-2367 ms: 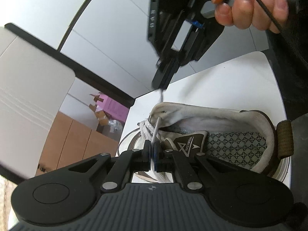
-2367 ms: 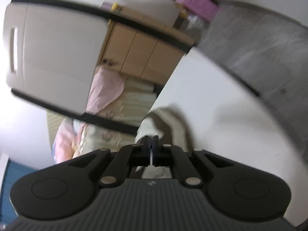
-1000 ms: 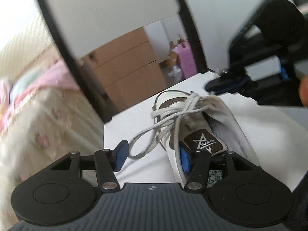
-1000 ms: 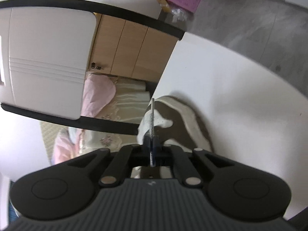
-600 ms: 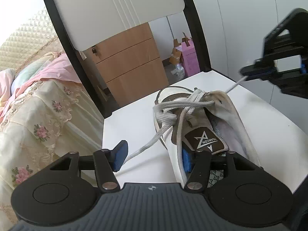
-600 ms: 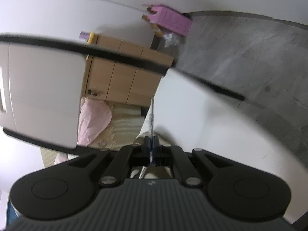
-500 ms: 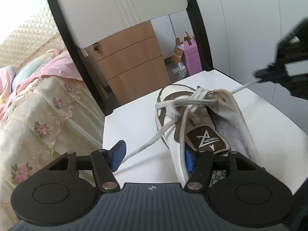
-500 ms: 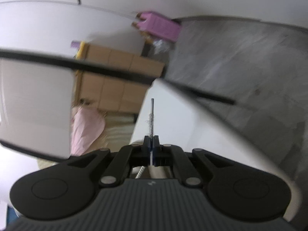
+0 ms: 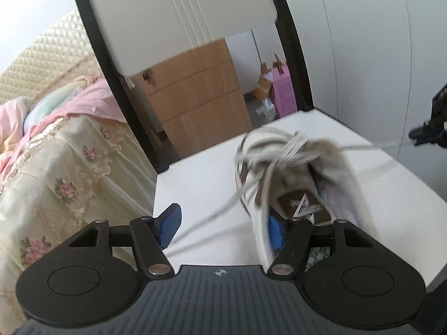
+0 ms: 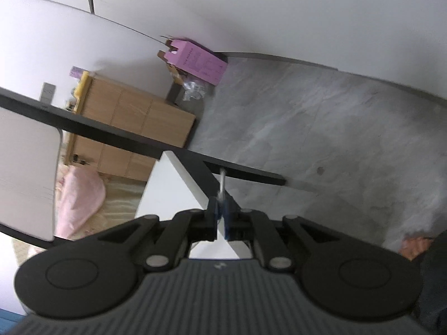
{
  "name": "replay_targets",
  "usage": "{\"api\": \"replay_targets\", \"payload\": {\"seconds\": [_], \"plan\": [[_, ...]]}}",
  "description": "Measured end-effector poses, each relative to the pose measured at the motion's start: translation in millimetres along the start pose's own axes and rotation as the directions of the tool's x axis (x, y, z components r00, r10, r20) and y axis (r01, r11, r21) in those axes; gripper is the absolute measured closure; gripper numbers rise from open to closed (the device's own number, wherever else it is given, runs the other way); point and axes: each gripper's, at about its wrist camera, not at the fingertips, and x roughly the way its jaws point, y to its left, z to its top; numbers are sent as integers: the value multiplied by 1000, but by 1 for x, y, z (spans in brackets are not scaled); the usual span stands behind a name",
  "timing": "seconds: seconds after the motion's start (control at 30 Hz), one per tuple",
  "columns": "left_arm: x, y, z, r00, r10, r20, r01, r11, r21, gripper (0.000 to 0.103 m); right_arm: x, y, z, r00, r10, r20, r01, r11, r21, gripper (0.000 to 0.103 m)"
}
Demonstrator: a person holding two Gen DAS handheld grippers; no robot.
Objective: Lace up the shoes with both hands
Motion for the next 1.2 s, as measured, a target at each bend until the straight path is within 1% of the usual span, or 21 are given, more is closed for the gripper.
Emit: {"api": "replay_targets", "payload": {"seconds": [0.03,0.07,0.1,0.17,0.23,0.3,0.33,0.43,0.53,0.63,0.7,0.77,0.83,0.87,0.93,1.0,1.07,1.1,1.13,1.17,1.2], "plan": [[-3,2,0,1000,-15,12,15,1000,-20,36,-2,1,-1,1000,2,-5,-2,1000,1,95],[-7,4,0,999,-29,24,30,999,-38,36,-5,3,-2,1000,-2,-3,2,1000,-14,91],[-11,6,0,998,-43,36,45,998,-53,36,-8,6,-3,1000,-7,-1,7,1000,-28,76],[-15,7,-1,996,-70,47,73,995,-71,40,-14,11,-5,1000,-16,4,16,998,-58,64],[-14,7,-2,995,-99,30,101,991,-91,55,-23,22,-9,1000,-14,16,16,994,-111,64],[-12,7,-4,990,-138,1,137,983,-121,62,-35,37,-15,999,7,43,1,981,-195,64],[-11,7,-4,988,-155,-10,152,978,-140,64,-40,45,-20,998,27,56,-13,970,-242,64],[-11,12,-6,977,-210,-27,200,956,-216,64,-49,68,-34,995,93,45,-73,941,-330,64],[-9,13,-7,963,-267,-42,248,933,-259,64,-48,81,-51,989,142,-45,-149,924,-352,63],[-7,13,-6,955,-295,-41,271,919,-286,64,-40,91,-74,982,137,-128,-174,917,-358,63],[-6,15,-6,947,-318,-40,291,906,-306,64,-35,100,-90,982,110,-151,-163,901,-403,63],[-6,19,-7,935,-352,-36,319,884,-342,64,-32,109,-101,984,95,-153,-154,882,-445,64],[-4,26,-8,919,-392,-28,351,851,-390,63,-31,113,-106,986,93,-141,-148,876,-458,64],[-2,32,-9,908,-418,-19,370,825,-427,60,-30,115,-109,987,92,-135,-145,873,-465,64],[4,47,-11,880,-474,15,410,746,-525,48,-29,119,-114,988,90,-122,-138,867,-478,63],[14,67,-18,852,-521,54,431,638,-638,41,-29,121,-116,988,107,-109,-147,868,-475,63],[24,85,-27,833,-545,93,426,524,-738,35,-31,122,-116,987,131,-95,-161,866,-474,63],[29,94,-33,826,-552,116,414,453,-790,31,-32,123,-115,986,142,-88,-167,863,-478,63],[35,103,-40,818,-557,143,399,369,-840,26,-34,124,-115,985,151,-81,-172,859,-482,63],[41,111,-47,804,-568,176,388,278,-879,23,-35,125,-117,985,155,-75,-172,855,-489,63],[47,116,-52,786,-581,210,385,193,-903,20,-37,126,-119,985,159,-70,-172,851,-495,63]]}}
